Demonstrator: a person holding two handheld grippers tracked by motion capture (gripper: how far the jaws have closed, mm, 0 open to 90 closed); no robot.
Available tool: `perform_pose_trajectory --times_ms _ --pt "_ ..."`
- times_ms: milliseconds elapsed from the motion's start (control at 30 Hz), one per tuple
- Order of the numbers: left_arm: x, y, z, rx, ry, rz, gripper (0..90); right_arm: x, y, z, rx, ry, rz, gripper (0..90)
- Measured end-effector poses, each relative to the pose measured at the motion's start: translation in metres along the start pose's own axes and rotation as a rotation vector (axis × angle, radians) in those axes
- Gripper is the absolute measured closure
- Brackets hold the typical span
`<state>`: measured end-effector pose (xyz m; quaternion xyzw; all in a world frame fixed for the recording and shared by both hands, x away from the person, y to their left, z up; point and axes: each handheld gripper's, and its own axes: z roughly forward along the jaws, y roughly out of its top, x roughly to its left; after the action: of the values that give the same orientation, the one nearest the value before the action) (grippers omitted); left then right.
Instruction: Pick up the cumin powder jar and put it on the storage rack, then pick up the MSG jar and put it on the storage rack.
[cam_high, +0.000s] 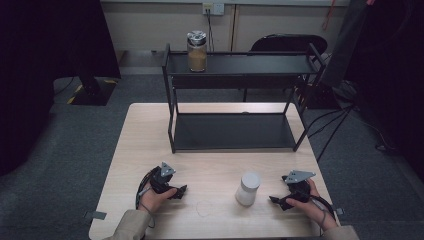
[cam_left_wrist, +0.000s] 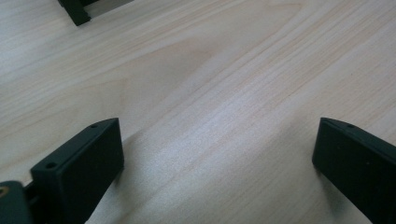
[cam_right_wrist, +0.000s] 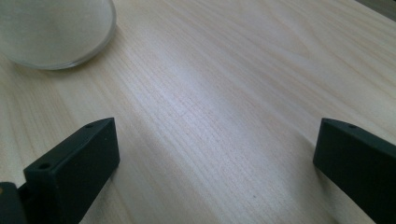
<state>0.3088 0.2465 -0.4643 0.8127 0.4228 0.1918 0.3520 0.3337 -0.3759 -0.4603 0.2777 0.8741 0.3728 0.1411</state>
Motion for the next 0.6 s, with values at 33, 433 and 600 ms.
perform_pose_trajectory --times_ms 33,433,600 --pt "0.0010 -0.0005 -0.0009 0.003 0.000 0.014 0.0 0.0000 0.0000 0.0000 0.000 0.000 0.000 0.0" --pt "0.0000 -0.0042 -0.0003 -0.014 0.001 0.008 0.0 0.0000 -0.0001 0.0000 0.000 0.000 0.000 0.0" --pt "0.0001 -0.0041 -0.0003 -0.014 0.001 0.007 0.0 -0.0003 0.0000 -0.0001 0.000 0.003 -0.003 0.0"
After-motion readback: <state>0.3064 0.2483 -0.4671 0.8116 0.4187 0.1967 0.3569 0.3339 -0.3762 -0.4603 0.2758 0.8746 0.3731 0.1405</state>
